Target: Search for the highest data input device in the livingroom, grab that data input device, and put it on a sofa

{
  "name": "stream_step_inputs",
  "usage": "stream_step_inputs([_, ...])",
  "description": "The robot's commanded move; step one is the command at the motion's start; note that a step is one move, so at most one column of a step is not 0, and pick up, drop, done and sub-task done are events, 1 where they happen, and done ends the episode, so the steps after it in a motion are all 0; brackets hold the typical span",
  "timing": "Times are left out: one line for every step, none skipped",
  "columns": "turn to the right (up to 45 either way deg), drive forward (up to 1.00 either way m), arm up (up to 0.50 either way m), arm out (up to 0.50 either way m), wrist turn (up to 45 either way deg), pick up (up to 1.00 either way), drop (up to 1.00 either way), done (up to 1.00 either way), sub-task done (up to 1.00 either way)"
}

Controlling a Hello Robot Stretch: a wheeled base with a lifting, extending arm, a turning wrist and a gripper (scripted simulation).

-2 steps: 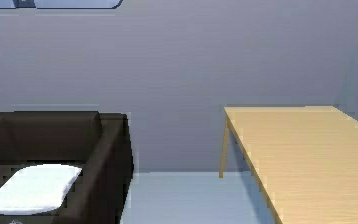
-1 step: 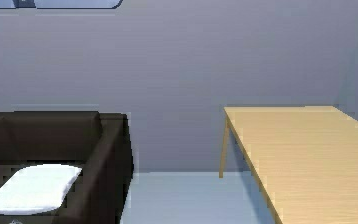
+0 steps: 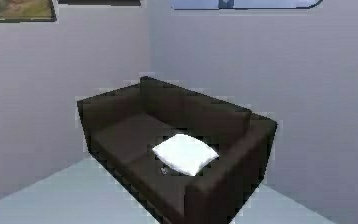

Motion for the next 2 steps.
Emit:
stream_step_inputs([-30.0, 0.0, 0.0, 0.0, 0.0, 0.0, 0.0, 0.0, 0.0])
stream_step_inputs([0.0, 1.0, 0.0, 0.0, 0.0, 0.0, 0.0, 0.0, 0.0])
